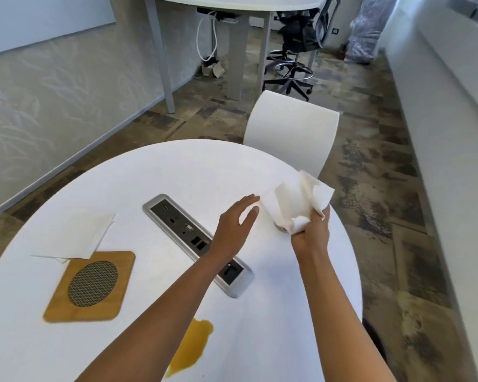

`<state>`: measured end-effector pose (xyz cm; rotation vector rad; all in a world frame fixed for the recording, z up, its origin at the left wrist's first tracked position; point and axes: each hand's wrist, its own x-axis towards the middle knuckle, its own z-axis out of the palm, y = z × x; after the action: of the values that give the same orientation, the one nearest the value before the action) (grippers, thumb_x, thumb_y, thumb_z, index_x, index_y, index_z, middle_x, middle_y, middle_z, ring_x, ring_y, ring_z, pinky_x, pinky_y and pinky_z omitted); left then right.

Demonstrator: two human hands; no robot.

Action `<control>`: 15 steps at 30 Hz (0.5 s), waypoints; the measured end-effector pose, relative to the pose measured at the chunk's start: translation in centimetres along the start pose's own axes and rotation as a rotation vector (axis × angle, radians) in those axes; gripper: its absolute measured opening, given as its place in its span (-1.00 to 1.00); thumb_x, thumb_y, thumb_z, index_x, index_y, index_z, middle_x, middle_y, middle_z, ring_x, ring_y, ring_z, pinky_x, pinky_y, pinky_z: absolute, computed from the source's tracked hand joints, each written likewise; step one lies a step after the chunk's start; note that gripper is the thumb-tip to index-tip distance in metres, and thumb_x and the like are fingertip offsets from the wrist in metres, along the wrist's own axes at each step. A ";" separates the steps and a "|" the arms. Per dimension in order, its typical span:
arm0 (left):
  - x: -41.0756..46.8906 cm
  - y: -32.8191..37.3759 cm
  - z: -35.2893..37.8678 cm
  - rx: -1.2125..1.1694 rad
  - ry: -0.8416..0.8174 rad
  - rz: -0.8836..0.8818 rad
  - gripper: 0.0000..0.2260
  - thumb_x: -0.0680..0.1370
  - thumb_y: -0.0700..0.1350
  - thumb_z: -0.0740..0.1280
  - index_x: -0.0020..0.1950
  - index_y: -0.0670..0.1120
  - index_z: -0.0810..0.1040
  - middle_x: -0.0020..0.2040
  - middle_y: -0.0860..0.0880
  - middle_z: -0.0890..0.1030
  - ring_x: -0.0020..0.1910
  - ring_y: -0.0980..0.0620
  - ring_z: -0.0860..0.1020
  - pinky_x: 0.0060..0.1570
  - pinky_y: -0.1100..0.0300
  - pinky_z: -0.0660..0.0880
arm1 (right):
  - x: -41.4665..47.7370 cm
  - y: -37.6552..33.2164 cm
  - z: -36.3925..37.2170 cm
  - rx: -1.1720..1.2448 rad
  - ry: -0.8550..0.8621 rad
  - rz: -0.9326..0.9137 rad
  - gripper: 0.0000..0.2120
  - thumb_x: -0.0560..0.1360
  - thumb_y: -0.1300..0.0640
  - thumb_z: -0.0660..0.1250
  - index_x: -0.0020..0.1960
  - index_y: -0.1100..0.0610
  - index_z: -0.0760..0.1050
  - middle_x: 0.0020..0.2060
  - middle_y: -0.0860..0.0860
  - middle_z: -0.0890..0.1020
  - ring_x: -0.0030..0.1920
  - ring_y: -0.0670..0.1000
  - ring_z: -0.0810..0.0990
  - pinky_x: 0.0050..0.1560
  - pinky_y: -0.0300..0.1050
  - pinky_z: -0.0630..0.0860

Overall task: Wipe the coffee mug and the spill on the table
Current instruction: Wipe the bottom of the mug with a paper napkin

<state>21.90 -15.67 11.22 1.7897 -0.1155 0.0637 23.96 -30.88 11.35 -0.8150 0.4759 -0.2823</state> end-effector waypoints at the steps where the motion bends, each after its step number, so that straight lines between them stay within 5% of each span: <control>1: 0.7 -0.2 0.9 0.024 -0.001 0.004 -0.76 0.58 -0.05 0.25 0.23 0.05 0.53 0.28 0.14 0.50 0.28 0.28 0.38 0.17 0.61 0.21 | 0.7 -0.8 -0.9 -0.017 0.000 -0.041 -0.72 0.61 0.21 0.10 0.12 -0.09 0.47 0.01 -0.13 0.60 0.00 -0.08 0.57 -0.06 -0.18 0.57; 5: 3.2 -1.1 4.3 0.083 -0.012 0.006 -0.74 0.56 -0.08 0.27 0.25 0.01 0.51 0.27 0.11 0.52 0.27 0.21 0.42 0.11 0.63 0.22 | 3.5 -3.5 -3.7 -0.077 0.057 -0.105 -0.70 0.60 0.25 0.10 0.25 0.00 0.42 0.05 -0.07 0.59 0.07 0.01 0.55 0.08 -0.03 0.53; 9: 5.5 -2.3 7.2 0.138 -0.059 -0.025 -0.70 0.54 -0.12 0.30 0.28 0.02 0.45 0.30 0.08 0.50 0.30 0.12 0.41 0.13 0.44 0.26 | 5.7 -5.0 -5.7 -0.083 0.153 -0.034 -0.70 0.57 0.28 0.17 0.26 0.13 0.49 0.10 0.07 0.59 0.03 0.08 0.58 -0.01 0.01 0.56; 12: 6.8 -3.4 8.8 0.145 -0.090 -0.080 -0.58 0.51 -0.11 0.34 0.35 0.02 0.36 0.35 0.05 0.44 0.34 0.07 0.37 0.17 0.33 0.25 | 7.0 -5.4 -6.6 -0.078 0.188 0.009 -0.76 0.54 0.29 0.21 0.14 0.13 0.54 -0.04 0.03 0.63 -0.15 0.00 0.63 -0.25 -0.10 0.63; 15: 7.8 -4.5 10.0 0.145 -0.118 -0.114 -0.38 0.45 -0.11 0.42 0.44 0.01 0.22 0.45 0.03 0.31 0.41 0.08 0.26 0.24 0.30 0.18 | 8.3 -5.4 -7.6 -0.106 0.201 0.013 -0.73 0.55 0.34 0.17 0.15 0.13 0.53 -0.06 -0.01 0.62 -0.15 -0.06 0.61 -0.26 -0.17 0.61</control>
<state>29.99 -24.74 5.46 1.9410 -0.0953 -0.1185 26.93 -42.66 8.51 -0.8905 0.6885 -0.3307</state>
